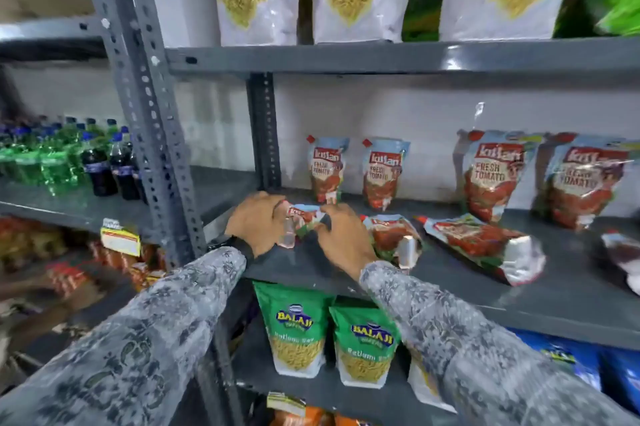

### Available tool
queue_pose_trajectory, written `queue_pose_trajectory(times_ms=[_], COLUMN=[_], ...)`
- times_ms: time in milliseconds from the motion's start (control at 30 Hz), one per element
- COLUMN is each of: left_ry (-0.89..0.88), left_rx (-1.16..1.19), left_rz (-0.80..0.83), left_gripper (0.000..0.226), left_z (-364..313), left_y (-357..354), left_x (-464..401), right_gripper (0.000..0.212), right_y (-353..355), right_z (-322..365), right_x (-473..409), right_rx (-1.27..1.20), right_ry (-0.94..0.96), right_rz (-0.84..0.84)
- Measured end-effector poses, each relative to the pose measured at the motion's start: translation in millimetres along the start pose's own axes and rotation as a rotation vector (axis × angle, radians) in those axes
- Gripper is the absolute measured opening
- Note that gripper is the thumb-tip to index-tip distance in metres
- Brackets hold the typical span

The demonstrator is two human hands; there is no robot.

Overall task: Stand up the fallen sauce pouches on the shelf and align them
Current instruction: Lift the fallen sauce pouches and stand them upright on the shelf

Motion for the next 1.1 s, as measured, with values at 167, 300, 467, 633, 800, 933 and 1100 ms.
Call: queue_pose_trajectory(times_ms=[167, 300, 467, 633, 800, 933, 1100], left_ry=[0.505, 0.669, 0.873, 0.935, 0.662, 0.409, 0.317], left_rx=[0.342, 0.466, 0.740, 0.962, 0.947, 0.997, 0.972], left_rz=[0.029, 0.122, 0.165, 0.164, 0.018, -0.125, -0.213], left_gripper=[0.037, 0.035, 0.009, 0.020, 0.009, 0.007, 0.020], left_z=[60, 94, 114, 99, 57, 36, 51], left_y=[-15, -32, -51, -51, -19, -7, -19], left_x=[-40, -65, -73, -65, -85, -97, -82], right_gripper=[0.030, 0.034, 0.020, 0.020, 0.009, 0.017, 0.026], right_y=[-38, -65, -78, -75, -36, -9, -25], right_z=[-16, -12, -15, -18, -25, -27, -29], right_x=[-46, -60, -68, -68, -86, -100, -103], right_rx=[-0.546, -0.868, -1.018, -1.110, -0.994, -0.962, -0.904], right_ry=[-0.487, -0.687, -0.777, -0.803, -0.598, -0.448, -0.398], right_rz=[0.204, 0.334, 0.365, 0.437, 0.212, -0.061, -0.126])
Point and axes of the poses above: each hand's wrist, its own x-axis away from the middle knuckle, its own y-axis out of the back of the hand, z = x × y, the point moved 5 cm from there along -x, towards the middle knuckle, and after that the axes turned 14 degrees about x, right-handed, at the moved point
